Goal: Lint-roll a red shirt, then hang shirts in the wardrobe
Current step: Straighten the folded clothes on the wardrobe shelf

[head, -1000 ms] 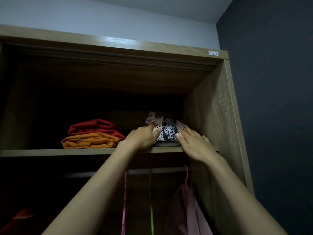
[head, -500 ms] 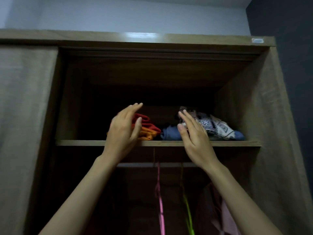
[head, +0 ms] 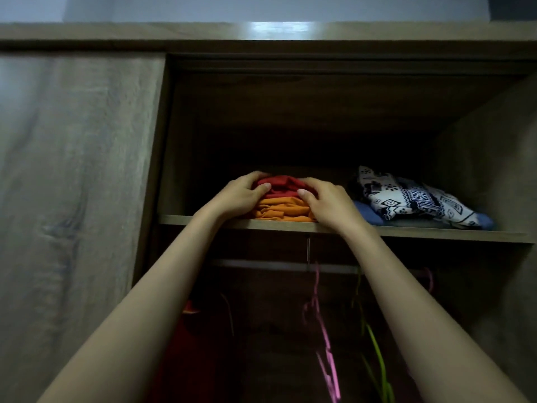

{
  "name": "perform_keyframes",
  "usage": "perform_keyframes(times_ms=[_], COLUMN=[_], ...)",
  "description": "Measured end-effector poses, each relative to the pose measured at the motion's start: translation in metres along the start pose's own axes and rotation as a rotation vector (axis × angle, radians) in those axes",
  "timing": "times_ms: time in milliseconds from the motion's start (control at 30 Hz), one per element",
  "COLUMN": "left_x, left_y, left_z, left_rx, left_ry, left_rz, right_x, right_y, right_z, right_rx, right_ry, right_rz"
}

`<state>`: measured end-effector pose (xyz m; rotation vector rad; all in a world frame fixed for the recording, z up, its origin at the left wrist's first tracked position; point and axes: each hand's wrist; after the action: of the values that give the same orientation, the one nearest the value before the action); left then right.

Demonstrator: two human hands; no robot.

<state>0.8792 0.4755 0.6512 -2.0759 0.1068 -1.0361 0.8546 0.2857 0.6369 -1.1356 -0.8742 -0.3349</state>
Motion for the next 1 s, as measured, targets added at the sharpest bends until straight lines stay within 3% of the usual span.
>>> perform_keyframes(times_ms=[167,667,733,800,1000], left_x=[0.007,-0.010,-0.014,-0.017,-0.001], left_y=[0.010,0.020,0.019,0.013,-0.012], left_z=[-0.001,0.002,0.000,-0.003,-0.009], left_rx=[0.103,0.019,-0.009,-0.152,-0.572], left_ry=[0.025,0.477,0.470,0.373,-0.175], left_rz=[-0.146,-0.656,-0.632,-0.507,-0.062], right_x=[0.006,-0.002,-0.008,-0.017,-0.057], right_y=[0.004,-0.001,0.002,0.005,0.024], right_z=[0.004,0.024,0.022,0.016,0.012], right_rx=[-0.038,0.021,0.016,0.041,0.041], right_ry=[0.002,-0.278,-0.280,-0.277,-0.273], right_rz=[-0.114,-0.615,-0.611,-0.587,-0.657])
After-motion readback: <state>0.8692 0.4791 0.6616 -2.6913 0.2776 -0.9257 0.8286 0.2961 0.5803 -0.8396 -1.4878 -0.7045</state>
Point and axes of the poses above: each hand's wrist, its own x-axis towards the middle knuckle, its own y-axis out of the palm, z = x × y, and after that the axes turned 12 degrees about z, right-handed
